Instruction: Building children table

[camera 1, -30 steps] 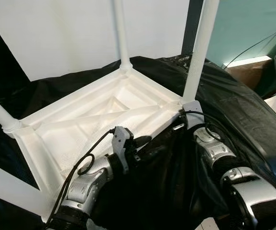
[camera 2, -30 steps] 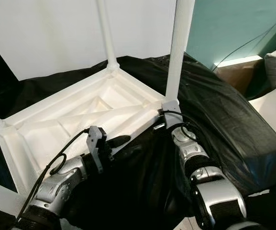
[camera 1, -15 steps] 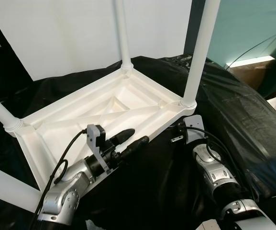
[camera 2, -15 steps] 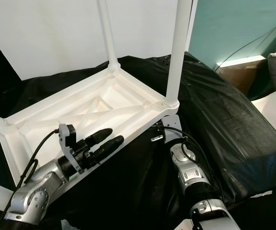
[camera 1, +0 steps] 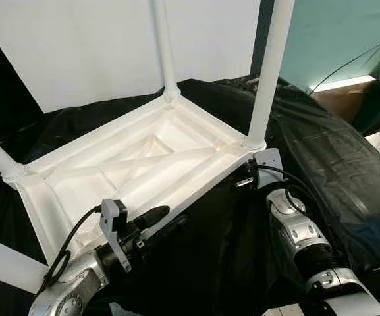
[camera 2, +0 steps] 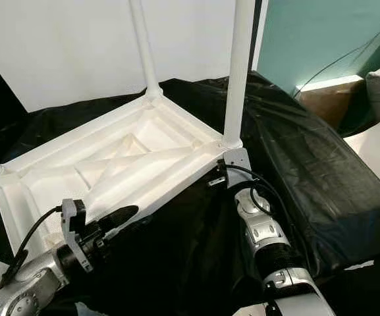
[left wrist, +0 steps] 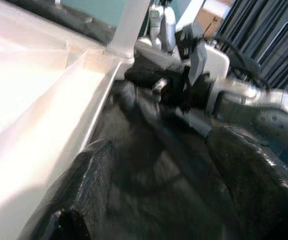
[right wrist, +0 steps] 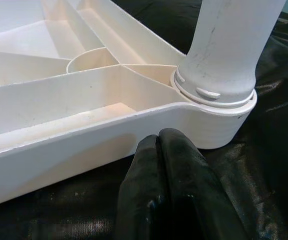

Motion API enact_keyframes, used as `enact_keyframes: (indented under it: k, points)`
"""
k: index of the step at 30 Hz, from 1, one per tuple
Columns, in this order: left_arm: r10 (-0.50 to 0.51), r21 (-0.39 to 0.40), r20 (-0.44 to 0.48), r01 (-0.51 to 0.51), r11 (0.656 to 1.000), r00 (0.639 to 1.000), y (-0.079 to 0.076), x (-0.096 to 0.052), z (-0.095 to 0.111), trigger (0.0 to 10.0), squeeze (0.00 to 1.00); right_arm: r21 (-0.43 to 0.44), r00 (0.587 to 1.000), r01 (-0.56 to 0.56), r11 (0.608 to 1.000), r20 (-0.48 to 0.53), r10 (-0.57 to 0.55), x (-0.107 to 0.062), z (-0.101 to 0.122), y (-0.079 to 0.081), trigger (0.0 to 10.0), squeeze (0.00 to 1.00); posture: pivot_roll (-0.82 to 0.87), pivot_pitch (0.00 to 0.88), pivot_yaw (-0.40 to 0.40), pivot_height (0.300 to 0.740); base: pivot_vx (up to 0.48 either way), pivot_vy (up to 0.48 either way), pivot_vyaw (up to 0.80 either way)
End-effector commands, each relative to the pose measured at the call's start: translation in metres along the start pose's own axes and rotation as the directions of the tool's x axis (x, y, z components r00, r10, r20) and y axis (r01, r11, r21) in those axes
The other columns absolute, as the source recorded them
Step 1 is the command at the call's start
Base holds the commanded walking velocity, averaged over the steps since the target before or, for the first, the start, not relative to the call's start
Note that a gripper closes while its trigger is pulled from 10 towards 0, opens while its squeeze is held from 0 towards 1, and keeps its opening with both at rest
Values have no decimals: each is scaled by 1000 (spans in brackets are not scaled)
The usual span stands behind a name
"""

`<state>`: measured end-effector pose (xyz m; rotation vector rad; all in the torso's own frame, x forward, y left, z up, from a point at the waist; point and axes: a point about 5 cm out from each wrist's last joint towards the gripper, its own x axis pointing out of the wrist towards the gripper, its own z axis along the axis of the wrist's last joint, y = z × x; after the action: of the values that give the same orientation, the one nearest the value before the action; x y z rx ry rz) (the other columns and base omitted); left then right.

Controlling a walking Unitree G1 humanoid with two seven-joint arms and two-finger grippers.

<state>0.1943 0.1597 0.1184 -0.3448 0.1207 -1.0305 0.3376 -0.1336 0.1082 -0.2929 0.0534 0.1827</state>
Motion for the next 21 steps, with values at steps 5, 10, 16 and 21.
enact_keyframes:
  k: [5, 10, 16, 21]
  points:
    - [-100, 23, -21, 100, 995, 995, -9, -25, -3, 10000, 0, -11, 999, -39, 999, -16, 39, 4, 1, 9, 10000, 0, 61, 12, 31, 740, 0, 0, 0]
    - [117, 163, -4, -114, 980, 993, 13, -15, 1, 10000, 0, -4, 997, -63, 998, -39, 63, 6, 0, 10, 10000, 0, 60, 16, 34, 740, 0, 0, 0]
    - [106, 245, 185, -150, 958, 977, 11, 34, 57, 10000, 0, -7, 995, -85, 996, -54, 84, 4, -2, 13, 10000, 0, 50, 16, 34, 740, 0, 0, 0]
    - [66, 310, 155, -112, 944, 986, 8, 54, 66, 10000, 0, 0, 994, -91, 996, -64, 90, 2, -5, 18, 10000, 0, 36, 11, 42, 740, 0, 0, 0]
